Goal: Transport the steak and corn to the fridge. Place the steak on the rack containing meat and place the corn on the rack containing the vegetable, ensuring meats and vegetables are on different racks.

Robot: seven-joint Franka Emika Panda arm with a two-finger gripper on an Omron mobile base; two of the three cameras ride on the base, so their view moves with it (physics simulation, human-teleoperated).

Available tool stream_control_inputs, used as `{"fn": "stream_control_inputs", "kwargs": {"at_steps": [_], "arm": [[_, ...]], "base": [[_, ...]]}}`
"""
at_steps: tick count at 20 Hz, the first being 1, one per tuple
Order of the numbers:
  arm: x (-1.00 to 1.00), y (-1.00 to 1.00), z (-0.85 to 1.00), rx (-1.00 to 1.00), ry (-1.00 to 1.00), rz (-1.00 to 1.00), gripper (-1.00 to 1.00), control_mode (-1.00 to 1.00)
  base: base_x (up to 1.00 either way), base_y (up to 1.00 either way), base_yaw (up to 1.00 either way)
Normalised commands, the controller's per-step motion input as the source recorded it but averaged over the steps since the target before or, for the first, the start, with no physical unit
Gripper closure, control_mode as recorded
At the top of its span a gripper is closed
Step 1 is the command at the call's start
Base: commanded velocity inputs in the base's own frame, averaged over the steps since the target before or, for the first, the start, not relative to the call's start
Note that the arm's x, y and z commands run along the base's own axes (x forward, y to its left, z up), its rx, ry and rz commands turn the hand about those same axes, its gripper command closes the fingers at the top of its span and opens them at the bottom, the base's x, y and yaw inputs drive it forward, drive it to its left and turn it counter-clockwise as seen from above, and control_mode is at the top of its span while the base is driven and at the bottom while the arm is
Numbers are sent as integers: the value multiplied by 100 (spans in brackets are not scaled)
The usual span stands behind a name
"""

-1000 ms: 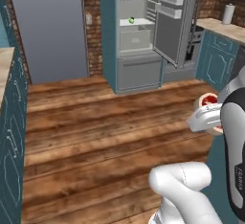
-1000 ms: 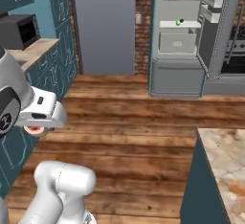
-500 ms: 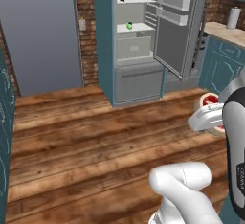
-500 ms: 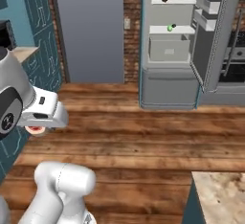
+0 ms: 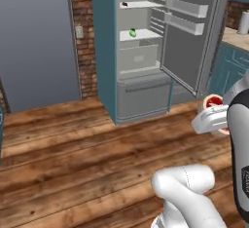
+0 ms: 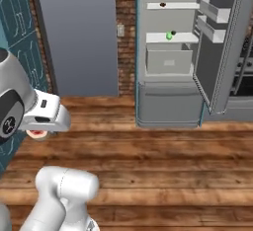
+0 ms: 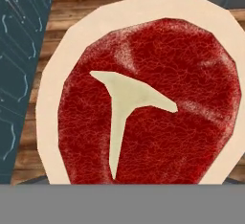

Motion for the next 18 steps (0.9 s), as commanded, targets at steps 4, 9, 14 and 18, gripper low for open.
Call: {"fn": "stream_control_inputs", "kwargs": {"at_steps": [4,9,14,18], "arm": [[0,0,0,0,0,0,100,100],[0,0,0,0,0,0,100,100],[0,0,0,0,0,0,100,100],[0,0,0,0,0,0,100,100]], "base": [[100,-1,-11],[100,-34,-6],[100,-58,-11],[100,-32,-13]]}}
